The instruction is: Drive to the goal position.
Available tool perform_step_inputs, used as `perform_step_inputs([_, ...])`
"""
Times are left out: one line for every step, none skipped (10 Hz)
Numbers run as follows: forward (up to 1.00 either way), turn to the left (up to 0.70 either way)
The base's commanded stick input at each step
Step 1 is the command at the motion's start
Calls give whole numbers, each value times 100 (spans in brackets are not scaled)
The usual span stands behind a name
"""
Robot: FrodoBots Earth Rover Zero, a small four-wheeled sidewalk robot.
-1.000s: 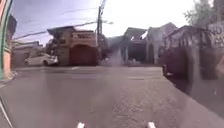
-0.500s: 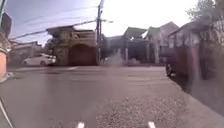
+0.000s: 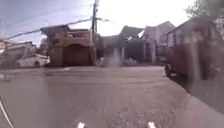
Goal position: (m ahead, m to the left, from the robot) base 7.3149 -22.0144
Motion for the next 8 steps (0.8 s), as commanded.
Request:
perform_step_inputs([70,-28])
perform_step_inputs([70,-28])
perform_step_inputs([70,-28])
perform_step_inputs([70,-28])
perform_step_inputs([70,-27])
perform_step_inputs([70,-21])
perform_step_inputs([70,-8])
perform_step_inputs([70,0])
